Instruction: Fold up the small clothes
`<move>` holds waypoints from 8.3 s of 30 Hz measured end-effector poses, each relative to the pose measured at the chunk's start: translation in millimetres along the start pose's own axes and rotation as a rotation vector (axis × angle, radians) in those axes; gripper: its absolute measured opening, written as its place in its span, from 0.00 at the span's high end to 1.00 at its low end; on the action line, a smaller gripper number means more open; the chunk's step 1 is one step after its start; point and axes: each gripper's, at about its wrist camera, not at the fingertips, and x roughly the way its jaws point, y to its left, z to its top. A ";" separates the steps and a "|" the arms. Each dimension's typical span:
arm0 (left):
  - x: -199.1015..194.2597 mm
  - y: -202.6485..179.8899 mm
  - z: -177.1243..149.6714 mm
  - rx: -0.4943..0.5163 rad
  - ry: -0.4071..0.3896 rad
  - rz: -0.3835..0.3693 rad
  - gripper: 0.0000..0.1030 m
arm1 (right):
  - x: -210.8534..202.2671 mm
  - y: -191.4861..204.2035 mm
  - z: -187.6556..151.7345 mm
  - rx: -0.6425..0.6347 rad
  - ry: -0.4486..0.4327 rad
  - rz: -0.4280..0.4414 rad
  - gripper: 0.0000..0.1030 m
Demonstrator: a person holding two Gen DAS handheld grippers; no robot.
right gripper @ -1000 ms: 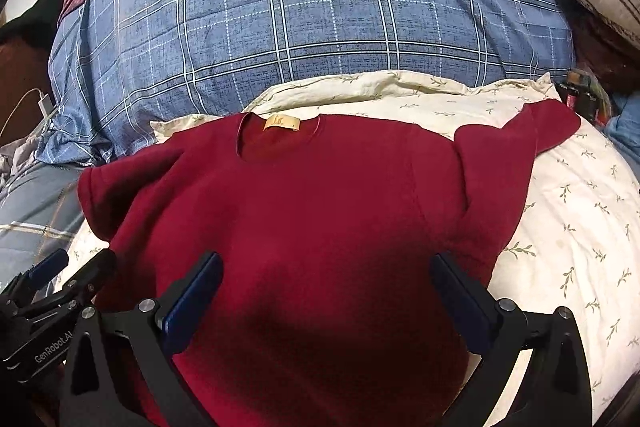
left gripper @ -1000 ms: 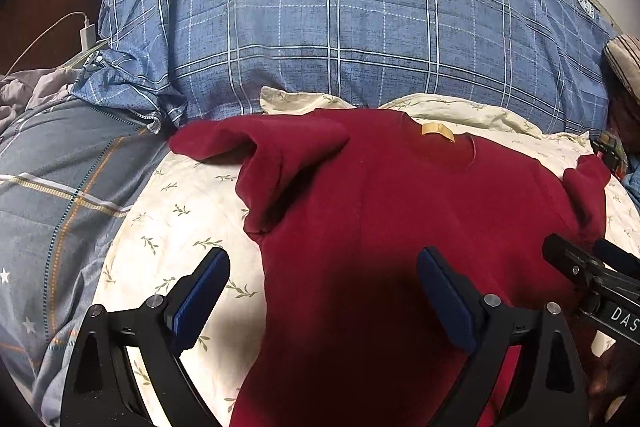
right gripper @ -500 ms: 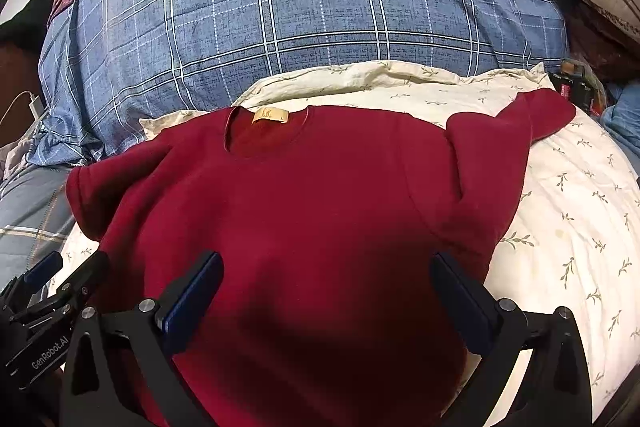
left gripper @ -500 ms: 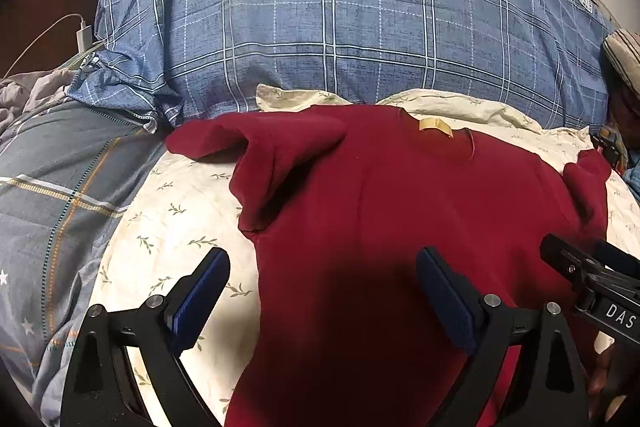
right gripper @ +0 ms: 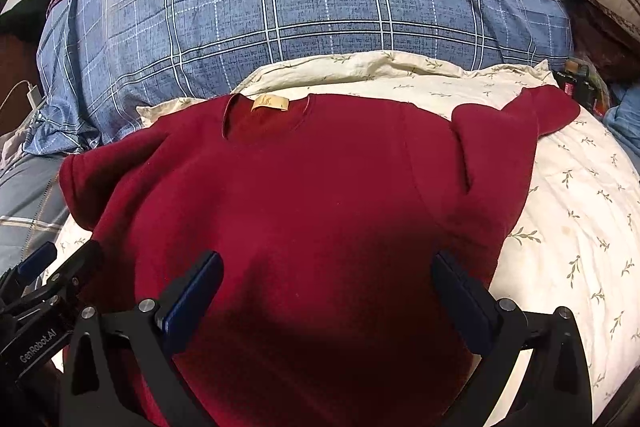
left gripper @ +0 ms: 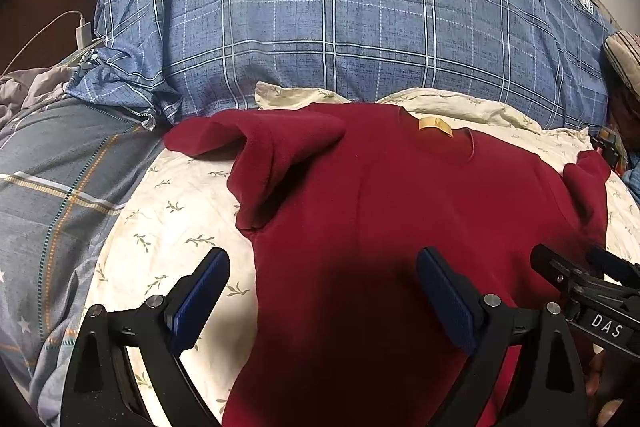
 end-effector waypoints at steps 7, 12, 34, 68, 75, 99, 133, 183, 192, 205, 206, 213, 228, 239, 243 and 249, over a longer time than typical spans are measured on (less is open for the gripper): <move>3.5 -1.5 -0.1 0.006 0.008 0.006 0.08 | 4.2 2.5 -1.0 -0.024 0.012 -0.014 0.00; 4.3 -3.0 0.0 0.010 0.007 0.007 0.08 | 4.0 2.4 -1.0 -0.025 0.013 -0.002 0.00; -0.9 1.6 0.0 -0.008 -0.004 0.003 0.08 | 0.4 7.2 2.2 -0.029 0.011 0.017 0.00; -30.4 66.6 21.8 -0.177 0.044 -0.198 0.10 | 8.9 11.8 4.9 -0.057 0.044 0.039 0.00; -16.6 125.2 53.0 -0.280 0.023 -0.066 0.10 | 11.2 20.8 12.7 -0.089 0.035 0.058 0.00; 219.0 260.7 99.9 -0.530 0.168 0.040 0.88 | 30.6 28.7 11.7 -0.108 0.084 0.127 0.00; 15.7 -5.8 108.0 -0.051 -0.019 -0.412 0.98 | -25.2 -93.5 41.9 0.178 -0.004 0.163 0.00; 22.5 166.8 45.6 -0.373 -0.054 -0.073 0.52 | 35.4 -62.6 110.5 0.113 -0.027 0.301 0.93; 41.2 127.4 51.2 -0.212 0.041 -0.055 0.52 | 51.3 -87.1 84.5 0.117 0.024 0.093 0.87; 77.6 130.4 48.3 -0.218 0.197 0.051 0.51 | 82.1 110.9 122.8 -0.325 0.041 0.540 0.30; 78.5 130.9 47.8 -0.218 0.197 0.054 0.52 | 99.5 126.7 122.7 -0.360 0.073 0.544 0.30; 78.4 138.7 54.2 -0.245 0.178 0.041 0.52 | 136.3 161.1 101.8 -0.559 0.168 0.439 0.93; 54.0 107.7 63.9 -0.164 0.026 -0.143 0.40 | 82.1 65.4 80.6 -0.308 0.127 0.367 0.43; 81.2 114.1 48.5 -0.171 0.176 -0.097 0.36 | 52.4 -25.7 77.8 -0.149 0.059 0.215 0.37; 67.7 114.4 46.2 -0.180 0.129 -0.103 0.36 | 81.5 -56.8 82.6 -0.122 0.118 0.096 0.42; 56.8 114.9 44.3 -0.189 0.059 -0.122 0.36 | 60.8 -79.2 80.9 -0.051 0.101 0.176 0.42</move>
